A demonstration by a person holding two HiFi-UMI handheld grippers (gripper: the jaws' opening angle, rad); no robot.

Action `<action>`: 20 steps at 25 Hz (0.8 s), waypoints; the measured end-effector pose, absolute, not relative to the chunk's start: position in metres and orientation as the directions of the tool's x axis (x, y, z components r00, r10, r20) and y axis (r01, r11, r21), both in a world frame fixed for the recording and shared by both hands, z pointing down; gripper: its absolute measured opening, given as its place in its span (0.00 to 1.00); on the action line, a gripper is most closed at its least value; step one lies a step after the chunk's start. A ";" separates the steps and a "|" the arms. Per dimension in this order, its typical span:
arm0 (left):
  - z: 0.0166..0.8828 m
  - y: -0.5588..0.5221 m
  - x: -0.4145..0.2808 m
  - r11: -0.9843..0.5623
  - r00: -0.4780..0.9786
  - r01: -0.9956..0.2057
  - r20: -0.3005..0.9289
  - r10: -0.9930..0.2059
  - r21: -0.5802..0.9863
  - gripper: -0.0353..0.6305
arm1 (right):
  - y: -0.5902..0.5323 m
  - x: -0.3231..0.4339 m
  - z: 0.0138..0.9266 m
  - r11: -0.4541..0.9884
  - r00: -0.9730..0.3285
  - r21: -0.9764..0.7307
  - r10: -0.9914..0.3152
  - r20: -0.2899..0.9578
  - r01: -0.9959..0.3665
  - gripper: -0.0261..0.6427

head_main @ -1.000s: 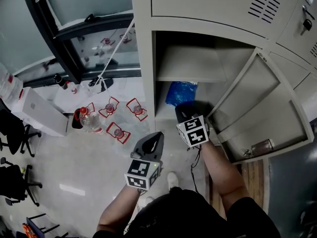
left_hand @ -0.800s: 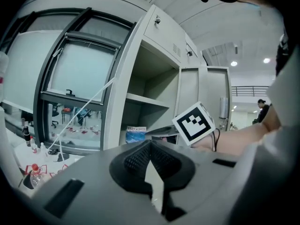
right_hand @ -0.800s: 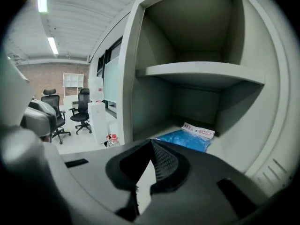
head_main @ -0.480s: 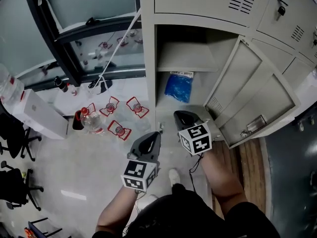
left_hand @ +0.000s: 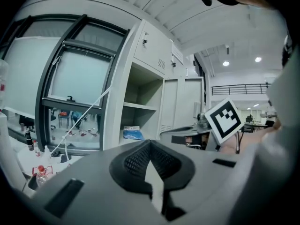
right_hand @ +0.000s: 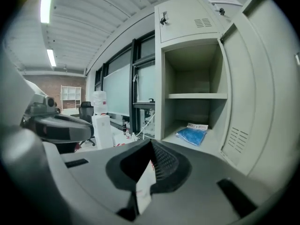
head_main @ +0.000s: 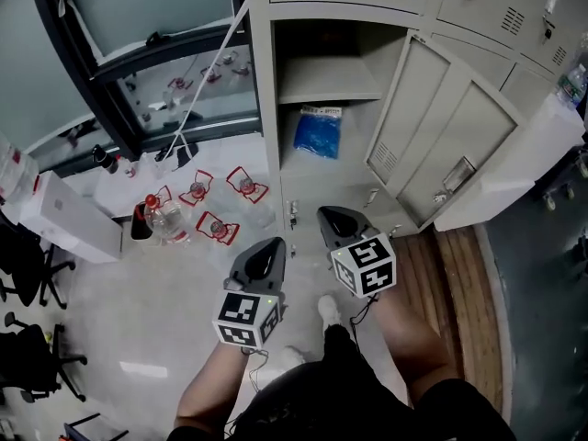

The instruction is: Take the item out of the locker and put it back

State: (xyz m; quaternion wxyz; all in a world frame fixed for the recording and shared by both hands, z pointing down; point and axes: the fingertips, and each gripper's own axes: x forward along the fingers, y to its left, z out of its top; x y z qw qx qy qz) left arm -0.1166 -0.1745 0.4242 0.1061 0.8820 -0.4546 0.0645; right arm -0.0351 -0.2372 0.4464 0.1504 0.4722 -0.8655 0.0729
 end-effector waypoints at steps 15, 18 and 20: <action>0.422 -0.115 -0.088 -0.584 0.593 -0.804 0.216 -0.776 0.109 0.06 | -0.156 -0.002 0.422 0.510 -0.494 -0.012 -0.826 0.273 -0.860 0.04; 0.420 -0.110 -0.073 -0.572 0.579 -0.814 0.216 -0.786 0.100 0.06 | -0.147 0.012 0.418 0.522 -0.508 -0.018 -0.820 0.264 -0.853 0.04; 0.419 -0.105 -0.062 -0.562 0.569 -0.821 0.216 -0.794 0.099 0.06 | -0.140 0.021 0.417 0.537 -0.522 -0.021 -0.811 0.265 -0.843 0.04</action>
